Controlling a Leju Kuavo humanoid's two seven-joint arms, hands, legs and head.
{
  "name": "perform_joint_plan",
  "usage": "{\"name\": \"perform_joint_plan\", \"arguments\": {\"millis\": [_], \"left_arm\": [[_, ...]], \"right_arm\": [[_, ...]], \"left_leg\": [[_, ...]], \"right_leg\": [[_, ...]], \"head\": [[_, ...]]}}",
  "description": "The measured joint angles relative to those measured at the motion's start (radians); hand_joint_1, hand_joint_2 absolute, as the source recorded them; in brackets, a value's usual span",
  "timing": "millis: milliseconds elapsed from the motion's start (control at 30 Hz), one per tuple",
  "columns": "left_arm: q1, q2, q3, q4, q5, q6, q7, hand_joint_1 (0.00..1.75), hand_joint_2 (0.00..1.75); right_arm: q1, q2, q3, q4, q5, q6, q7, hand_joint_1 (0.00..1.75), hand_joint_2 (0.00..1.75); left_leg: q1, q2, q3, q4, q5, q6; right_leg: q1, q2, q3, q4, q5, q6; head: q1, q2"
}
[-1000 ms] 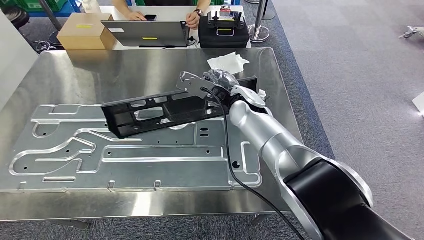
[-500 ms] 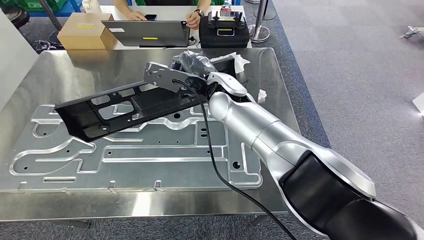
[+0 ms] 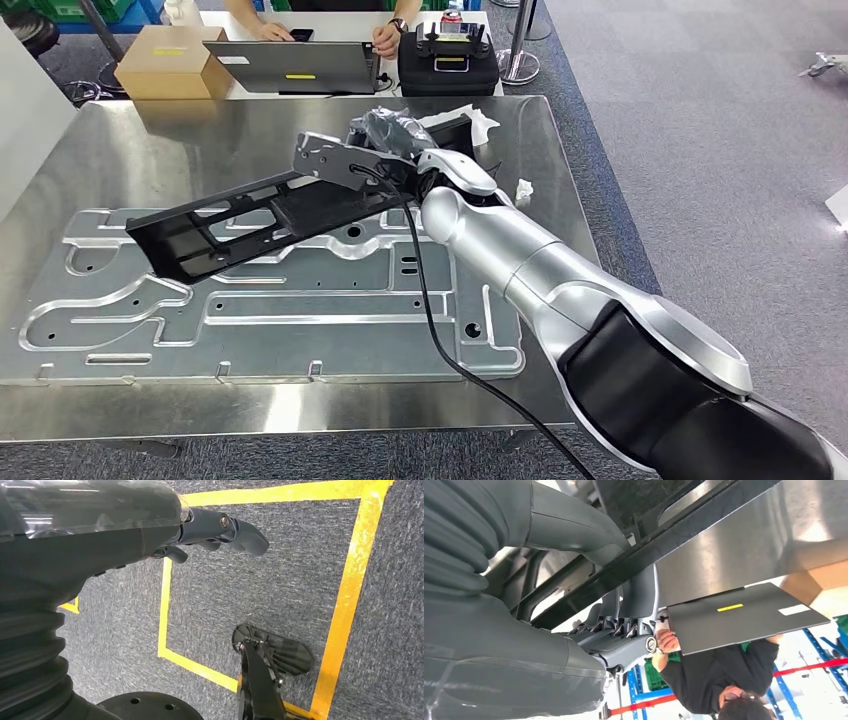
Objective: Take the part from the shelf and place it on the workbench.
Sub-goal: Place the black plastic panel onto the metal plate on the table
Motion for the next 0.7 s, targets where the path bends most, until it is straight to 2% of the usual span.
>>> {"name": "perform_joint_plan", "arguments": {"millis": [133,400,700], "left_arm": [[-0.003,-0.002,-0.008,0.000,0.000,0.007,0.004,0.00,1.75],[0.001,-0.020,-0.013,0.000,0.011,0.024,-0.008,0.00,1.75],[0.010,-0.020,-0.022,0.000,0.018,0.019,-0.021,0.00,1.75]], "right_arm": [[0.001,0.000,0.005,0.018,-0.002,-0.004,-0.015,1.75,1.75],[0.034,0.000,-0.015,0.058,0.002,-0.022,-0.117,1.75,1.75],[0.103,-0.013,-0.121,0.090,0.110,-0.021,-0.173,1.75,1.75]], "left_leg": [[0.000,0.000,0.000,0.000,0.000,0.000],[0.000,0.000,0.000,0.000,-0.001,-0.001],[0.000,0.000,0.000,0.000,-0.001,-0.001]], "right_leg": [[0.000,0.000,0.000,0.000,0.000,0.000],[0.000,0.000,0.000,0.000,0.000,-0.001],[0.000,0.000,0.000,0.000,0.000,-0.001]], "head": [[0.000,0.000],[0.000,0.000],[0.000,0.000]]}}
